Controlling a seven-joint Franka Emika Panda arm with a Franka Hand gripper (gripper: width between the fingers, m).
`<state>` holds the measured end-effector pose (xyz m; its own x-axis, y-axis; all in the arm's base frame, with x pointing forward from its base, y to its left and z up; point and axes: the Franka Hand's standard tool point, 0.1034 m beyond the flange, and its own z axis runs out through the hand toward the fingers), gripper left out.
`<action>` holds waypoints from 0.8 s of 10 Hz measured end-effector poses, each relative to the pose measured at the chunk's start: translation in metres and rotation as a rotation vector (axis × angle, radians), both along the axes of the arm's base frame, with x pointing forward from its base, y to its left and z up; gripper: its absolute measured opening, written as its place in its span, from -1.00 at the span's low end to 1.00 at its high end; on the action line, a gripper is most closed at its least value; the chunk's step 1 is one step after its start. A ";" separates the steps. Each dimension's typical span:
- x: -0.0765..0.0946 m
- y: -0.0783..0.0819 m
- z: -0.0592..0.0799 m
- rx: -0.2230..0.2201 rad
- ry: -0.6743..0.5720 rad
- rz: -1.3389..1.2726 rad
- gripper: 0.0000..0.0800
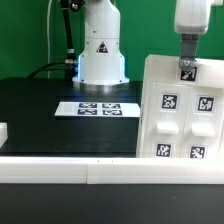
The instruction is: Assemble cabinet
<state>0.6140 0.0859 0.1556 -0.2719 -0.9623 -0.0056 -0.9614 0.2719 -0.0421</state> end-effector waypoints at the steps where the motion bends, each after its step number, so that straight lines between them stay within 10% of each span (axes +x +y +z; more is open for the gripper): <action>1: 0.000 0.001 -0.001 0.003 0.002 0.003 0.41; 3: -0.001 0.001 -0.002 0.002 0.003 0.008 0.96; 8: -0.001 0.002 -0.002 0.002 0.004 0.018 0.99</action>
Offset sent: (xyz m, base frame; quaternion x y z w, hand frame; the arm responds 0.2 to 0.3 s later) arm 0.0000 0.0000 0.0000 0.0000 0.0000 0.0000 1.0000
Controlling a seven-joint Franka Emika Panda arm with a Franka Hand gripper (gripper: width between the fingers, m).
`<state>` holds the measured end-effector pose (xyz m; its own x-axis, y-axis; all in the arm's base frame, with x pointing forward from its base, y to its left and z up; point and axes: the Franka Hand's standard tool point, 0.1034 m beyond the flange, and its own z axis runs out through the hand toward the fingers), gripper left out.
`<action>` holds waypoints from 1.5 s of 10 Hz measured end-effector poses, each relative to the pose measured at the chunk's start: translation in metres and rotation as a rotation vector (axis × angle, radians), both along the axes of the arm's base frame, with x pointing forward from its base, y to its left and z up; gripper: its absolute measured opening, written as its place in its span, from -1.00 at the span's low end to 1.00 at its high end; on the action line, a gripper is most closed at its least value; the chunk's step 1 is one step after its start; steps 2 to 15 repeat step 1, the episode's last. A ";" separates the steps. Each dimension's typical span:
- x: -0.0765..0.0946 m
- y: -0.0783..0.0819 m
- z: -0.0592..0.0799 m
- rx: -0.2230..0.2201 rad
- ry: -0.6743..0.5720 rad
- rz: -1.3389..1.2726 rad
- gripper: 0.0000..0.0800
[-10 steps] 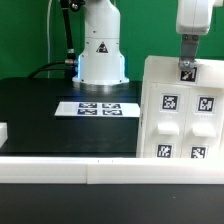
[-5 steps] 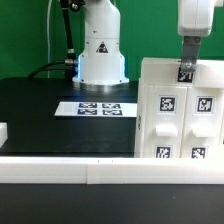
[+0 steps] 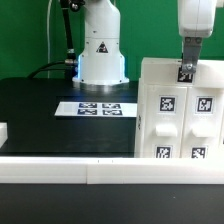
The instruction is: Assemble cabinet
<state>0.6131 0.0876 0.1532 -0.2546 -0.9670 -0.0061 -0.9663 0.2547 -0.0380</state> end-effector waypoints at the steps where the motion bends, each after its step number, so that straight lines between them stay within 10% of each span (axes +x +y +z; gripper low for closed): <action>1: 0.000 0.000 0.000 0.000 0.000 0.001 0.99; 15: 0.000 0.000 0.000 0.000 0.000 0.001 0.99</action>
Offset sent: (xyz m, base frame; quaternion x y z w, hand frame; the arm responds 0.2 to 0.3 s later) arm 0.0000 0.0000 0.0000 0.0000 0.0000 0.0000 1.0000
